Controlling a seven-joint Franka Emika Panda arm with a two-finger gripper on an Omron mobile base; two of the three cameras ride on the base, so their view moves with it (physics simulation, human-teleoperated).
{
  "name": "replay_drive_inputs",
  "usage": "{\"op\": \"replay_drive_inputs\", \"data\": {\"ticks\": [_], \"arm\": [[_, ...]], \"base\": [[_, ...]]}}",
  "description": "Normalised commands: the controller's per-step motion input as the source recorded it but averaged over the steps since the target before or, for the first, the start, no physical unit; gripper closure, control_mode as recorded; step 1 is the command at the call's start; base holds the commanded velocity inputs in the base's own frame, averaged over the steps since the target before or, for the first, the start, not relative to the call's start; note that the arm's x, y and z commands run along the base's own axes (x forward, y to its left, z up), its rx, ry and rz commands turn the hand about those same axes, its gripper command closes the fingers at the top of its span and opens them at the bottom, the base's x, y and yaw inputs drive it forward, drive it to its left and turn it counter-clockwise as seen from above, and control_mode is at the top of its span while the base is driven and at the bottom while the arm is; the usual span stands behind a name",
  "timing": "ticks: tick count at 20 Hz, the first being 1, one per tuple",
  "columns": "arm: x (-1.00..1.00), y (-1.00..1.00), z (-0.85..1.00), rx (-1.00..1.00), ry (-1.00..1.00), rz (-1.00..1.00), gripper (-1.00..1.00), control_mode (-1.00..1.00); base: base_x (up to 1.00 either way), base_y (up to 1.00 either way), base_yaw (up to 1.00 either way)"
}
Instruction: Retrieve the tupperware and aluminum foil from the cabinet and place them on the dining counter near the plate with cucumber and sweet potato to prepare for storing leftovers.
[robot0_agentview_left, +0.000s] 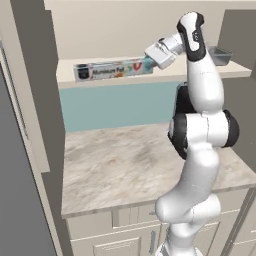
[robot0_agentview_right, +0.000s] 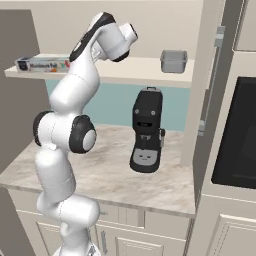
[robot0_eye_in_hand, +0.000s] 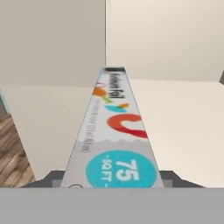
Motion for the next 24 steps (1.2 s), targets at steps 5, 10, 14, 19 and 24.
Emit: {"op": "replay_drive_inputs", "data": {"ticks": [5,10,14,19,24], "arm": [[-1.0,-0.04,0.0,0.0,0.0,-0.2,1.0,-1.0],[-1.0,-0.16,0.0,0.02,0.0,-0.4,1.0,-1.0],[-1.0,-0.19,0.06,0.02,0.0,-0.43,1.0,-1.0],[-1.0,-0.12,0.22,0.0,0.01,-0.25,1.0,-1.0],[-0.96,-0.14,0.33,0.0,0.0,-0.18,1.0,-1.0]], "base": [[0.0,0.0,0.0],[0.0,0.0,0.0],[0.0,0.0,0.0],[0.0,0.0,0.0],[0.0,0.0,0.0]]}}
